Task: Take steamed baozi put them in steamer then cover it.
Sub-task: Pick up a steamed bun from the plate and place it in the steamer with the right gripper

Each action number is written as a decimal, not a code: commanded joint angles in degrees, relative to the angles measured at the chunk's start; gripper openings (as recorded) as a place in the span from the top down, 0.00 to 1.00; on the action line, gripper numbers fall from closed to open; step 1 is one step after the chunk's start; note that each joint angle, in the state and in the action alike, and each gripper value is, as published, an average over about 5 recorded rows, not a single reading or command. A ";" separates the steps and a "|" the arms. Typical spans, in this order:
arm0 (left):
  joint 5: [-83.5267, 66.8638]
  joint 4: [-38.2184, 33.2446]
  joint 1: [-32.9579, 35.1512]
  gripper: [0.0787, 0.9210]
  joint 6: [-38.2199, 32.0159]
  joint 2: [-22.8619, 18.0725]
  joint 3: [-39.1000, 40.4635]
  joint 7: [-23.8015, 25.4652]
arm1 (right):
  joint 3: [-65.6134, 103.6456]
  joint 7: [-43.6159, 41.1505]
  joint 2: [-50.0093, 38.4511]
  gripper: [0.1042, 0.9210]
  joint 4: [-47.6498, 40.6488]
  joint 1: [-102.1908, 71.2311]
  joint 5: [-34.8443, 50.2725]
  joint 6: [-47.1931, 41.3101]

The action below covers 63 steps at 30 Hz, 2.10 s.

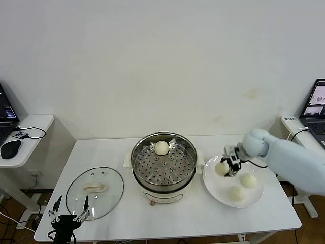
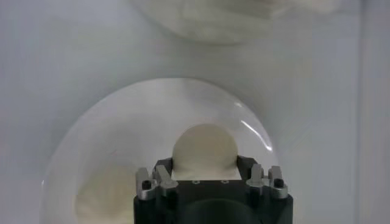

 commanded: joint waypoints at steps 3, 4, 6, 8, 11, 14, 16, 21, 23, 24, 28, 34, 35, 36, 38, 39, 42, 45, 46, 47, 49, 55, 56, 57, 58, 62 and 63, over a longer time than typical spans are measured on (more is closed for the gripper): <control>-0.05 -0.21 0.03 0.12 0.01 0.19 0.05 0.01 | -10.43 -1.09 -2.19 0.33 6.54 21.46 11.35 -2.55; -0.07 -0.24 0.01 0.12 0.01 0.22 0.06 0.00 | -11.78 -0.77 -1.30 0.32 7.10 23.90 12.90 -3.22; -0.13 -0.25 -0.04 0.12 0.02 0.31 0.06 -0.01 | -13.72 0.18 0.94 0.32 8.06 27.33 16.17 -4.85; -0.20 -0.22 -0.08 0.12 0.02 0.42 -0.01 -0.02 | -15.21 1.44 3.74 0.32 8.86 29.65 19.65 -6.78; -0.28 -0.14 -0.13 0.12 0.04 0.61 -0.15 -0.05 | -16.54 3.79 8.57 0.31 9.51 30.96 24.40 -9.67; -0.31 0.00 -0.42 0.12 0.06 0.57 -0.15 -0.07 | -16.52 6.35 14.10 0.31 8.54 29.27 27.79 -12.34; -0.32 0.09 -0.59 0.12 0.06 0.46 -0.16 -0.09 | -16.06 7.85 18.37 0.31 6.75 27.08 29.04 -13.70; -0.49 0.41 -0.69 0.12 -0.02 0.37 -0.66 -0.14 | -14.89 10.13 28.31 0.31 1.19 21.89 29.50 -16.27; -0.62 0.66 -0.76 0.12 -0.07 0.38 -1.08 -0.16 | -14.61 10.87 31.62 0.31 -1.05 19.98 29.40 -17.48; -0.69 0.78 -0.80 0.12 -0.12 0.38 -1.31 -0.16 | -14.60 11.19 32.95 0.31 -1.98 19.23 29.31 -18.05; -0.92 1.18 -0.89 0.12 -0.40 0.34 -1.96 -0.22 | -14.89 12.26 36.79 0.31 -5.02 16.81 29.09 -19.97; -0.88 1.37 -1.32 0.12 -0.65 0.11 -1.82 -0.32 | -14.99 14.32 39.90 0.31 -7.75 14.07 29.75 -21.79; -0.87 1.37 -1.39 0.12 -0.68 0.10 -1.76 -0.33 | -14.99 14.69 40.31 0.31 -8.13 13.58 29.87 -22.01; -0.86 1.38 -1.44 0.12 -0.71 0.10 -1.72 -0.34 | -14.98 14.98 40.65 0.31 -8.42 13.16 29.94 -22.19; -0.84 1.43 -1.47 0.12 -0.82 0.14 -1.70 -0.36 | -14.93 15.55 41.28 0.31 -8.88 12.39 29.99 -22.71; -0.85 1.48 -1.45 0.12 -0.90 0.16 -1.71 -0.36 | -14.92 15.80 41.59 0.31 -9.11 12.04 29.97 -23.03; -0.86 1.60 -1.30 0.12 -1.16 0.18 -1.75 -0.39 | -15.11 15.97 42.18 0.31 -9.86 11.31 29.36 -23.72; -0.86 1.61 -1.11 0.12 -1.37 0.13 -1.78 -0.42 | -15.41 15.84 42.30 0.31 -10.35 10.86 28.83 -24.02; -0.86 1.62 -1.08 0.12 -1.42 0.11 -1.78 -0.43 | -15.46 15.83 42.25 0.31 -10.36 10.73 28.81 -24.09; -0.85 1.63 -1.07 0.12 -1.45 0.11 -1.78 -0.43 | -15.47 15.82 42.18 0.31 -10.32 10.60 28.81 -24.16; -0.84 1.68 -1.10 0.12 -1.48 0.11 -1.78 -0.42 | -15.43 15.87 41.99 0.31 -10.12 10.45 28.96 -24.35; -0.73 1.78 -1.32 0.12 -1.40 0.10 -1.59 -0.36 | -15.26 14.48 39.76 0.23 -7.80 12.57 29.42 -24.80; -0.72 1.79 -1.35 0.12 -1.38 0.09 -1.55 -0.35 | -15.35 13.74 38.97 0.20 -7.03 13.45 29.34 -24.72; -0.70 1.80 -1.36 0.12 -1.37 0.08 -1.52 -0.35 | -15.45 12.61 37.91 0.17 -6.04 14.64 29.16 -24.53; -0.70 1.82 -1.37 0.12 -1.36 0.10 -1.50 -0.34 | -15.57 11.37 36.69 0.15 -4.90 16.01 28.93 -24.28; -0.71 2.00 -1.42 0.12 -1.35 0.35 -1.50 -0.30 | -16.53 5.83 30.71 0.12 -0.25 21.87 26.75 -21.97; -0.70 2.01 -1.46 0.12 -1.33 0.43 -1.51 -0.29 | -16.96 4.52 28.71 0.12 1.05 23.32 26.19 -21.18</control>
